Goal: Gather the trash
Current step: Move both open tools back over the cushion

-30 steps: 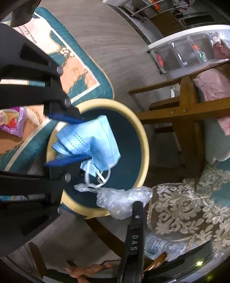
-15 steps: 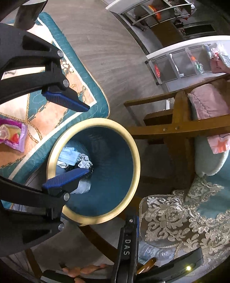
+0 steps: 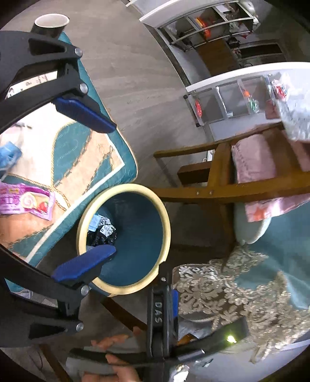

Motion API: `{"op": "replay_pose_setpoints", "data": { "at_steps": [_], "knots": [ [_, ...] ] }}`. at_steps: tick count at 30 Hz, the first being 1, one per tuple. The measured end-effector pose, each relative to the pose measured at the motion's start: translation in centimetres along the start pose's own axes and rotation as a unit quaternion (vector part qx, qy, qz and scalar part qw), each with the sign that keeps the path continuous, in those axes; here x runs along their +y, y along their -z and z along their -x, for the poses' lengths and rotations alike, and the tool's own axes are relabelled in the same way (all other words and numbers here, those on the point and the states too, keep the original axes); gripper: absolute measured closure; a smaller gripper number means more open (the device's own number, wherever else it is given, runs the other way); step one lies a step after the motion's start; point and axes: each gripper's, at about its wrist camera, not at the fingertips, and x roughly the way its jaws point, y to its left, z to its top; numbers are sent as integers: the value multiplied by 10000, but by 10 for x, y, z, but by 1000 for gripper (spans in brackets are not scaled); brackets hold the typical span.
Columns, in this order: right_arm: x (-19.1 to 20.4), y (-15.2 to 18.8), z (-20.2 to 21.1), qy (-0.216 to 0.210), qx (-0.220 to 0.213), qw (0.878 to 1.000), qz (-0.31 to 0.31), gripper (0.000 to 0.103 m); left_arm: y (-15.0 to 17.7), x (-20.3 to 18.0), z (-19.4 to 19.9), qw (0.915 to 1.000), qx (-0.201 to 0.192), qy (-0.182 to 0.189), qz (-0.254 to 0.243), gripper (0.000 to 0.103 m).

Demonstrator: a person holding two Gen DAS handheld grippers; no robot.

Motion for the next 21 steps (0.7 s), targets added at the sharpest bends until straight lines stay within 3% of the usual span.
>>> {"op": "replay_pose_setpoints", "data": {
  "at_steps": [9,21],
  "knots": [
    [40,3,5,-275,-21,9989,378,11,18,41,39,9994,-43,-332,119,6],
    [106,14,4,-725,90,9888,1298,10,46,118,74,9930,15,-946,712,6]
  ]
}}
